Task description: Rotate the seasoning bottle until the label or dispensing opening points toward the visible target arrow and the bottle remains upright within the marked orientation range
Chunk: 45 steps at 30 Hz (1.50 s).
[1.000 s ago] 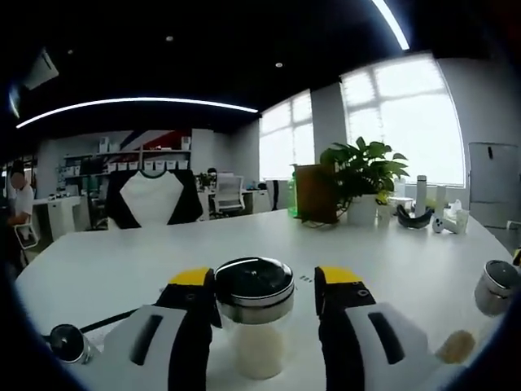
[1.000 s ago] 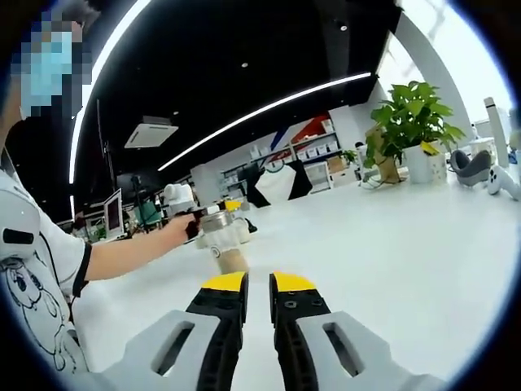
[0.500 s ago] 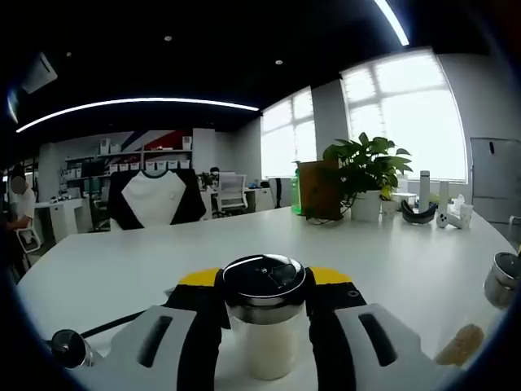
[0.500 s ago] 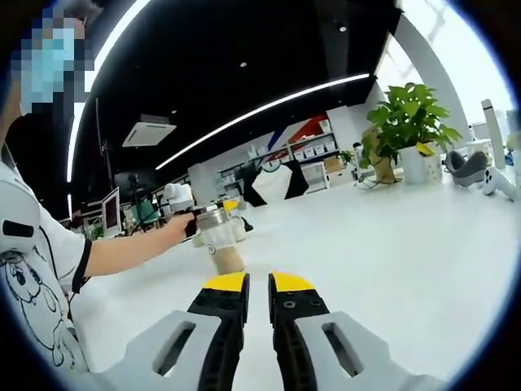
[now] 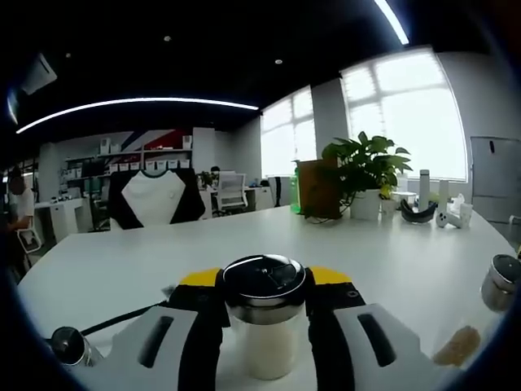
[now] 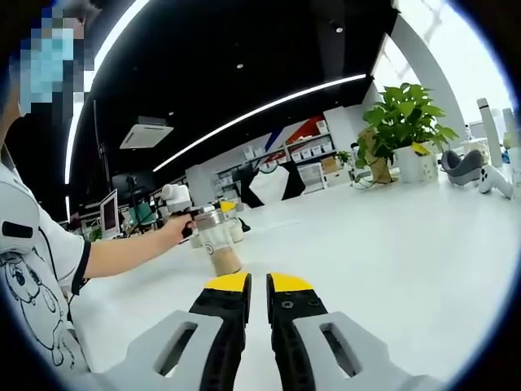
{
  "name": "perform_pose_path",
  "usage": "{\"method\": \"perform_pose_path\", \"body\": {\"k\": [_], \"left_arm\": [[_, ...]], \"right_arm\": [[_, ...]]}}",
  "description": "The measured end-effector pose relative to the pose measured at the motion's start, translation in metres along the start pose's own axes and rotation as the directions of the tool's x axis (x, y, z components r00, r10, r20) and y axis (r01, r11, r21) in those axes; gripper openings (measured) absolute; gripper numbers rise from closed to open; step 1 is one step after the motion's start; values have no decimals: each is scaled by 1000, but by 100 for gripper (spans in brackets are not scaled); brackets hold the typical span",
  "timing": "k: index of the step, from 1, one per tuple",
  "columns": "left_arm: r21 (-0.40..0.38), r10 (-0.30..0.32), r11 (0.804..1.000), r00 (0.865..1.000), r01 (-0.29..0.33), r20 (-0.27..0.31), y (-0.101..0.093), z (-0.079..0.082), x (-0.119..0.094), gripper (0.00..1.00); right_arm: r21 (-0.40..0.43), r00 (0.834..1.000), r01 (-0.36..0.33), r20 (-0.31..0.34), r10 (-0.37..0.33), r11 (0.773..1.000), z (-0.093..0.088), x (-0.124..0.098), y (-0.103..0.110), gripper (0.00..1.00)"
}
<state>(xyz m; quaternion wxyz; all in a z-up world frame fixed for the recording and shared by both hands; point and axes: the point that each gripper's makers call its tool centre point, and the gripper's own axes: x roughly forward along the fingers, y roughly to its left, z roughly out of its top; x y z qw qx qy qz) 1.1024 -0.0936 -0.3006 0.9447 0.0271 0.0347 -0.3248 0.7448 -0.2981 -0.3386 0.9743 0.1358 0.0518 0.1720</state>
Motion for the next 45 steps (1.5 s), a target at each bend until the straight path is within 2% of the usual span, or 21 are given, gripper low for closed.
{"method": "perform_pose_path", "body": {"k": [3,8,17,24,30,35,39,45], "left_arm": [[53,-35,998,999,35,-1,-11,5,-1,40],[-4,-69,998,997,70,37,-20,19,-12,40],[5,-104,995,994,104,38,-30,28,-41,40],[30,-103,994,994,102,36,-31,29,-60,40],[33,-148,989,989,147,29,-43,27,-75,40],[36,-178,984,984,177,15,-48,23,-86,40],[33,-192,981,981,192,12,-49,19,-94,40],[17,-210,978,977,210,20,-49,17,-107,40]], "right_arm": [[1,1000,2,2,-2,1000,0,0,0,5],[0,1000,-9,8,9,1000,2,1,7,4],[-14,999,-39,7,39,999,2,6,21,4],[-69,998,-66,-2,66,995,3,9,33,4],[-117,995,-96,-7,96,988,7,9,40,4],[-171,989,-147,-50,140,974,3,11,51,4],[-191,983,-180,-77,168,965,-2,13,58,5],[-184,976,-213,-74,203,960,-2,13,64,5]]}}
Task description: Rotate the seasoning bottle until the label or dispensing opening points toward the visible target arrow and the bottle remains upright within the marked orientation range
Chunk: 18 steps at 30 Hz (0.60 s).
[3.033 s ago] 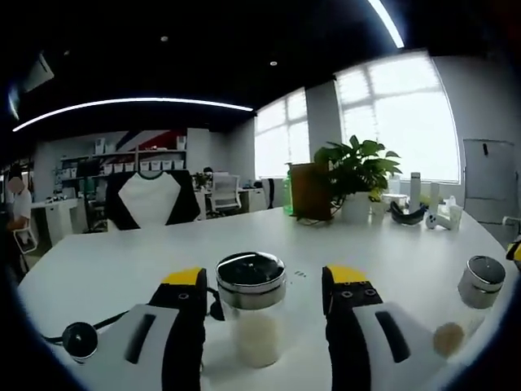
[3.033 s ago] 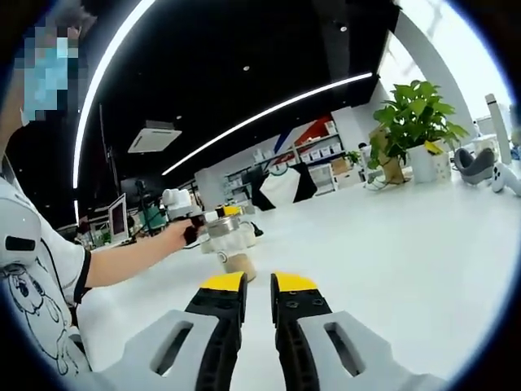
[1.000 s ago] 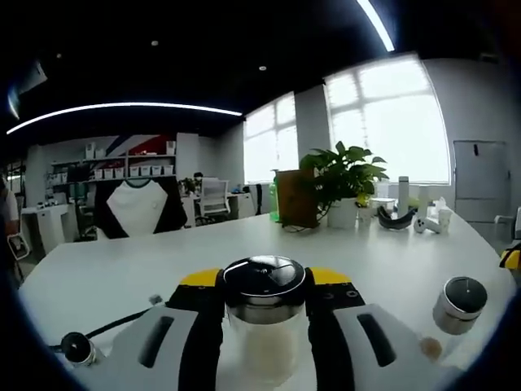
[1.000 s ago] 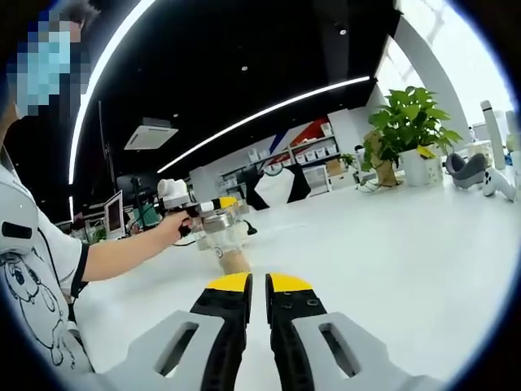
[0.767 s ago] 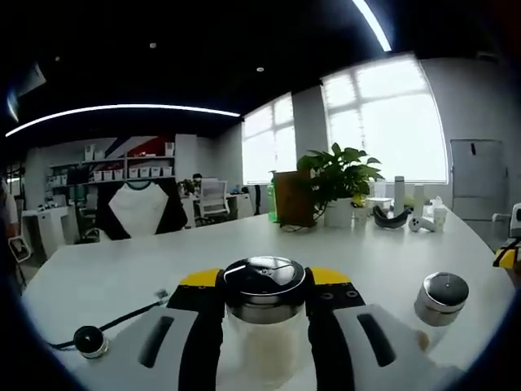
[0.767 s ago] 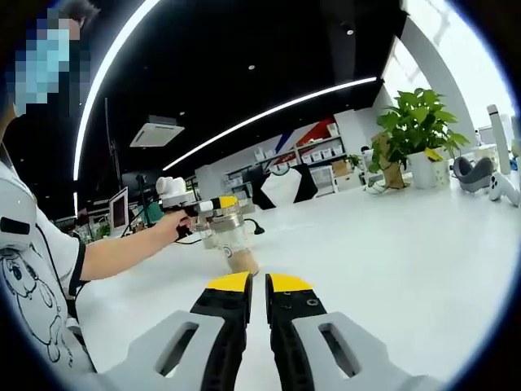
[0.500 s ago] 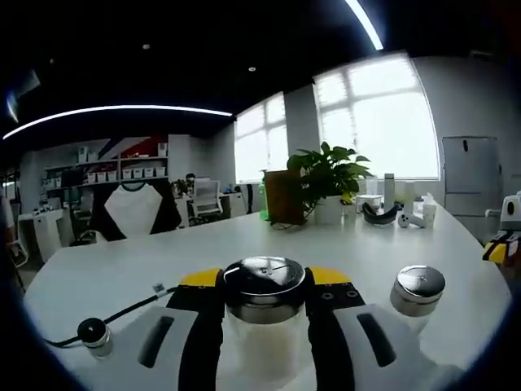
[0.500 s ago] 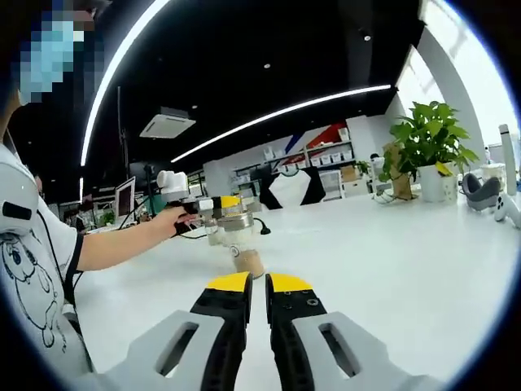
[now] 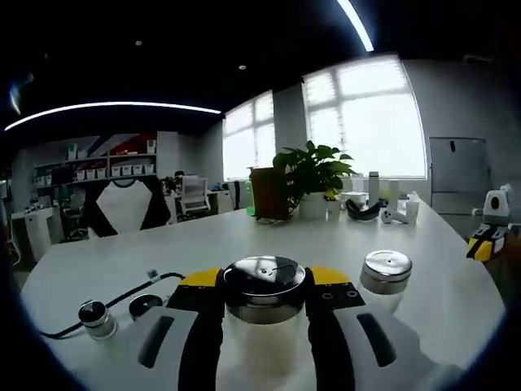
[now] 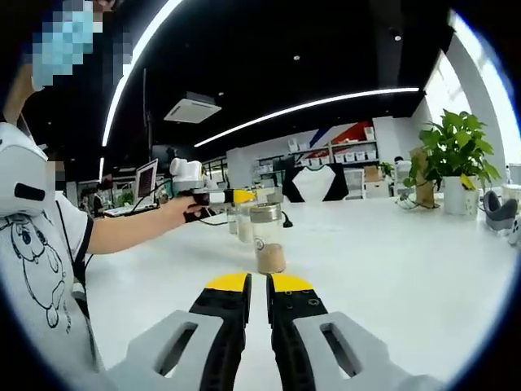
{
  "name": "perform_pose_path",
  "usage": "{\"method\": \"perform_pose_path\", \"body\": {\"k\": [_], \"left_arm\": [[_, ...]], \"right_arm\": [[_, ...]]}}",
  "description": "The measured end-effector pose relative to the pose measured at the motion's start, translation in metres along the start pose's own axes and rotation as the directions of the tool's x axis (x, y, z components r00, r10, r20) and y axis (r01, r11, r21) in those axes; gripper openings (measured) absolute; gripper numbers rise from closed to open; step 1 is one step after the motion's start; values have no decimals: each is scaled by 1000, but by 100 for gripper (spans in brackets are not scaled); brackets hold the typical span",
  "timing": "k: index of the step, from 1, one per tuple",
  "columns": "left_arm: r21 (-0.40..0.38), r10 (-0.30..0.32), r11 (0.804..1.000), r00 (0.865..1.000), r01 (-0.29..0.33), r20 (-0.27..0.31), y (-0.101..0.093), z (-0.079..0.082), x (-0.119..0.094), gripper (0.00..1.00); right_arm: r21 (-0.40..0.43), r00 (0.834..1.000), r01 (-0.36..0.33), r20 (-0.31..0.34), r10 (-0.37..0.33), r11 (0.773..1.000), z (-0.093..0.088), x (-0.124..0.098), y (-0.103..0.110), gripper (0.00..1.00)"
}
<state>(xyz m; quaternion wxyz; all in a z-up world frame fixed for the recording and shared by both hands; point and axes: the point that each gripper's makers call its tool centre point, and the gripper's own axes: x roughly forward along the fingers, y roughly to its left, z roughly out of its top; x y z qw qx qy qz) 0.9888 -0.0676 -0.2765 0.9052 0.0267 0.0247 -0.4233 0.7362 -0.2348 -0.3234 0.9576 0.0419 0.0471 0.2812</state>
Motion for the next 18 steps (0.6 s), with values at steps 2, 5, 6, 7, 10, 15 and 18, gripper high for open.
{"method": "perform_pose_path", "body": {"k": [2,5,6,7,10,15,18], "left_arm": [[-11,-9,1000,1000,9,8,-3,-1,-6,40],[-14,-25,1000,1000,25,7,-10,-4,-11,40],[-15,-27,1000,1000,27,7,-12,-4,-12,40],[-15,-32,999,999,32,5,-15,-6,-13,40],[-21,-49,999,999,49,2,-24,-10,-18,40],[-28,-67,997,998,67,7,-33,-12,-23,40],[-19,-77,997,997,77,1,-38,-14,-26,40]], "right_arm": [[-1,1000,-9,1,9,1000,0,0,2,5],[-7,1000,-20,-14,20,1000,-4,2,3,4],[-17,999,-18,-35,18,1000,-8,2,4,4],[-48,998,-20,-60,17,999,-14,2,4,4],[-81,996,-47,-86,40,996,-20,5,13,4],[-119,991,-58,-127,43,991,-29,6,16,5],[-124,989,-72,-136,55,990,-30,6,19,6]]}}
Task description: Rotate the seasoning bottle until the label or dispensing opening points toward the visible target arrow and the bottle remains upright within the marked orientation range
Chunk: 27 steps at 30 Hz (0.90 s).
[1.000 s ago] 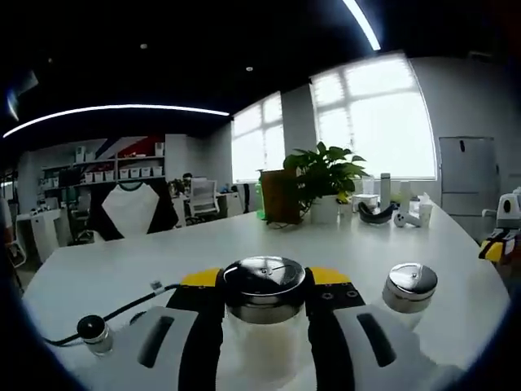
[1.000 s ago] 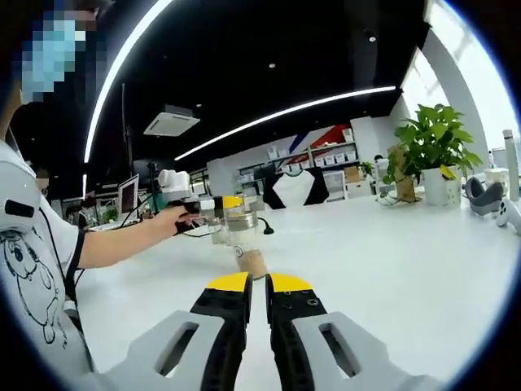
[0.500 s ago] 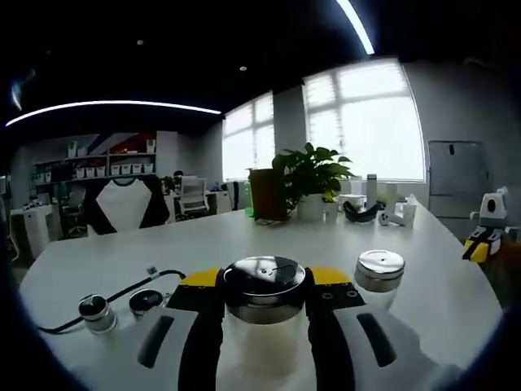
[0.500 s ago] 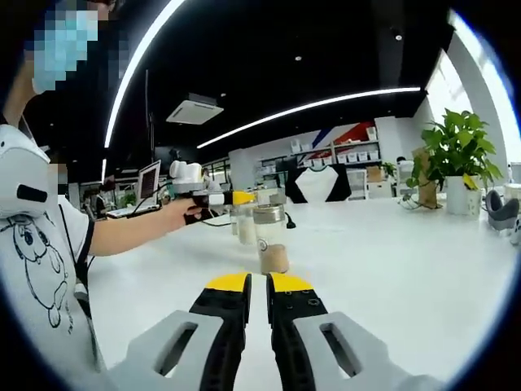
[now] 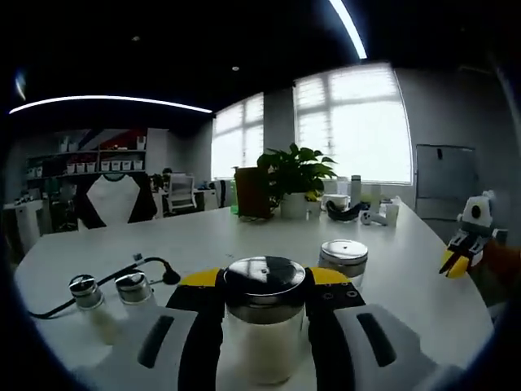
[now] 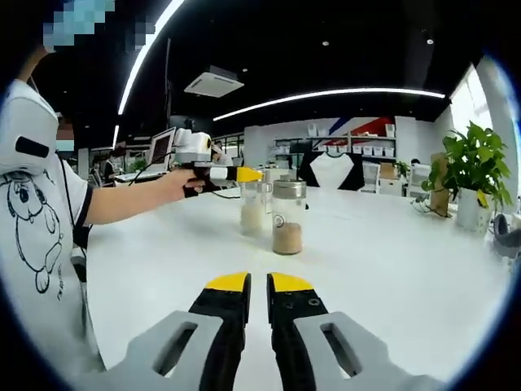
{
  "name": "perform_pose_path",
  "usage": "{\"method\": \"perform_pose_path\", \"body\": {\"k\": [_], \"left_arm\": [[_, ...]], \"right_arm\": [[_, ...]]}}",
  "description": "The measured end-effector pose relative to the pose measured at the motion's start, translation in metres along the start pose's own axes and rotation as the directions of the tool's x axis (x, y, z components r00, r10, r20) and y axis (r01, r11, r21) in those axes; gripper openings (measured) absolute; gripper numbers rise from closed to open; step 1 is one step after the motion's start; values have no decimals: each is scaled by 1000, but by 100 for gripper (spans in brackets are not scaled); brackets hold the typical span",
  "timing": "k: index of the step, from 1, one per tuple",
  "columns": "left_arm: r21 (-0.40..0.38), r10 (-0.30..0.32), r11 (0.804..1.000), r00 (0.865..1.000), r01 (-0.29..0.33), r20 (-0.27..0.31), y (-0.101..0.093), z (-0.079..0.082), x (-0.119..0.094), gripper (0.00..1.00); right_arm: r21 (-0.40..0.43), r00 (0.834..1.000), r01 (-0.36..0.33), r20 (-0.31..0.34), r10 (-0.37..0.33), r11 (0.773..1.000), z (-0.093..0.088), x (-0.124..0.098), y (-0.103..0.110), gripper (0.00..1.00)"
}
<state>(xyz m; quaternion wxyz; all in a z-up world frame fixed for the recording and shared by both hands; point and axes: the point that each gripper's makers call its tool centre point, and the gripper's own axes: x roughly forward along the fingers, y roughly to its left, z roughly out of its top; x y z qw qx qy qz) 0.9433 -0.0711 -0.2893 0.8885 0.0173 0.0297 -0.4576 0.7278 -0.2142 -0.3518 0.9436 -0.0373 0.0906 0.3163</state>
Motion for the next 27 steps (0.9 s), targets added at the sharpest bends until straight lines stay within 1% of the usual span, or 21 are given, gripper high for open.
{"method": "perform_pose_path", "body": {"k": [7,11,13,17,20,22,27], "left_arm": [[-16,-37,999,999,37,3,-8,-6,-7,40],[-6,-35,999,999,35,-6,-9,-10,-7,40],[-6,-39,999,999,39,-9,-11,-8,-6,40],[-14,-51,999,999,51,-5,-17,-10,-4,40],[-8,-47,999,999,47,-14,-21,-13,-2,40],[-12,-46,999,999,46,-6,-22,-10,-2,40],[-5,-34,999,999,34,-6,-27,-10,-7,40]], "right_arm": [[16,1000,-7,8,7,1000,-1,-2,3,6],[13,1000,-9,7,9,1000,0,-2,5,6],[16,1000,-11,13,10,1000,1,-2,6,6],[21,1000,-6,16,6,1000,1,-2,5,6],[29,1000,-5,20,5,1000,0,-3,6,6],[30,1000,-6,18,5,1000,-1,-2,6,6],[28,1000,-7,15,7,1000,-1,-1,7,6]]}}
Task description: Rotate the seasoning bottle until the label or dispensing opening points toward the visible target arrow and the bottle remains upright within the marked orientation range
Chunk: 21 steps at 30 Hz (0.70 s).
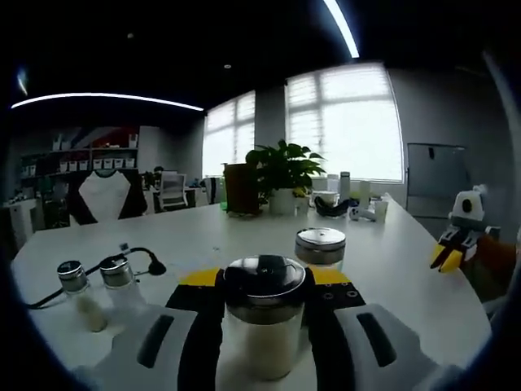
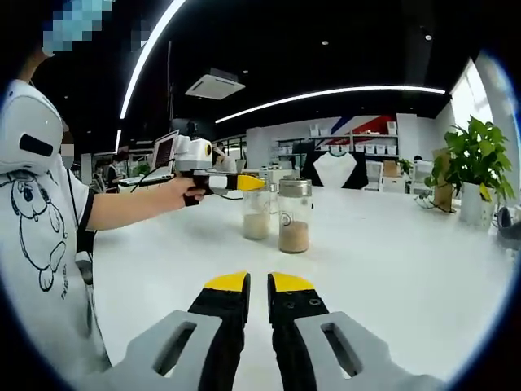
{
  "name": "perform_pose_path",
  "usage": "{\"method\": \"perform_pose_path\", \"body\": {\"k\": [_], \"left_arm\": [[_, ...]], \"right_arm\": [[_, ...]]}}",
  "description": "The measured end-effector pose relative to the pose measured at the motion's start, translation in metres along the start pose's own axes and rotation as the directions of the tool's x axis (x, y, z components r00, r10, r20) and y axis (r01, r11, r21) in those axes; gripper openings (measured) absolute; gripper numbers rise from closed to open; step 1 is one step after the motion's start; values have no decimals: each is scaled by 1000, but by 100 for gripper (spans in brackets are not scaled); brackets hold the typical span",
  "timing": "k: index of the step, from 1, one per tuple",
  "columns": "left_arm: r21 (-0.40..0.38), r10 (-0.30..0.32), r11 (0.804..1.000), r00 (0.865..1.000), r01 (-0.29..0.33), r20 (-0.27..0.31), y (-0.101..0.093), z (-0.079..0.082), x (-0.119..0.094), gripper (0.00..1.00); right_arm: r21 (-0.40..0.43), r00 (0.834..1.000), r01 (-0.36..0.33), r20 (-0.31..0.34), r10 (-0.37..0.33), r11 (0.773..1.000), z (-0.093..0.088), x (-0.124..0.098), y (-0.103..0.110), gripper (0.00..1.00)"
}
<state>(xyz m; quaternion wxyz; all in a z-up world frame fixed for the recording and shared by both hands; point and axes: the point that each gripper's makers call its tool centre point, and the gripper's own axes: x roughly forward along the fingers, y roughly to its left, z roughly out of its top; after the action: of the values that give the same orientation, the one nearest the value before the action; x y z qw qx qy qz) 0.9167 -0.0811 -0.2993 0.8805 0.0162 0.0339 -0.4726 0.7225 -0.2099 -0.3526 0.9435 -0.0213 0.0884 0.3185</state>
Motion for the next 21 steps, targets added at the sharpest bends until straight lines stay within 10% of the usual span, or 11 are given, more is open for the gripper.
{"method": "perform_pose_path", "body": {"k": [21], "left_arm": [[-10,87,996,996,-87,32,-6,1,-2,41]], "right_arm": [[6,1000,-3,19,3,1000,3,12,-4,5]]}}
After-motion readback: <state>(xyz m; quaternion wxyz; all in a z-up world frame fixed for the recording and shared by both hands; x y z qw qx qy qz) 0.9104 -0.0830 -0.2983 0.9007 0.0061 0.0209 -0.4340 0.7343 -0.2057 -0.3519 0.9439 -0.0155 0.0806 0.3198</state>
